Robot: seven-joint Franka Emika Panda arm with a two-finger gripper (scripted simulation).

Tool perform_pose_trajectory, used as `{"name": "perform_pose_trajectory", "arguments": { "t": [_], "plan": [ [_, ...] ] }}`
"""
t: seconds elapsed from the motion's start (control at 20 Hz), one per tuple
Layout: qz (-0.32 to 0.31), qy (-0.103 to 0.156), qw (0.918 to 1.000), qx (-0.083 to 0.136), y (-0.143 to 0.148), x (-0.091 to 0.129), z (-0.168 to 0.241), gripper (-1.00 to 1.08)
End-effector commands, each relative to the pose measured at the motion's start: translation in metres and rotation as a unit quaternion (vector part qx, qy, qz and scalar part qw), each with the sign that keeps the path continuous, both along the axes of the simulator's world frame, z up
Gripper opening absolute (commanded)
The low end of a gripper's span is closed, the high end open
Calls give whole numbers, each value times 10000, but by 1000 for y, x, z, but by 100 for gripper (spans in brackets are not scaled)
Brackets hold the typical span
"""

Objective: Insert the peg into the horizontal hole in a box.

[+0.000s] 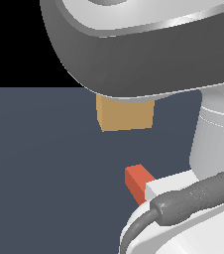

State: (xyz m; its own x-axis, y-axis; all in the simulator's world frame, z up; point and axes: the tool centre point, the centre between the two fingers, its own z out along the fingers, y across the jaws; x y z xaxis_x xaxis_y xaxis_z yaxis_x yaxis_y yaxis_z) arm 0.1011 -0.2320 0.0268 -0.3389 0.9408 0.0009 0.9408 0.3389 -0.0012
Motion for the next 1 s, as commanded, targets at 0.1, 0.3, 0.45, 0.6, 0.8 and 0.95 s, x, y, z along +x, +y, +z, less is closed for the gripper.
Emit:
{"name": "perform_pose_trajectory", "arguments": {
  "t": [0.1,0.3,0.45,0.6,0.8,0.95],
  "plan": [
    [3,-7,10000,-2,-1,1,-9,100],
    [3,-7,10000,-2,-1,2,-8,-100],
    [3,-7,10000,-2,-1,2,-8,-100],
    [3,-7,10000,-2,-1,2,-8,-100],
    [3,-3,10000,0,0,2,-8,-100],
    [-3,-3,10000,0,2,1,-7,-100]
  ]
}}
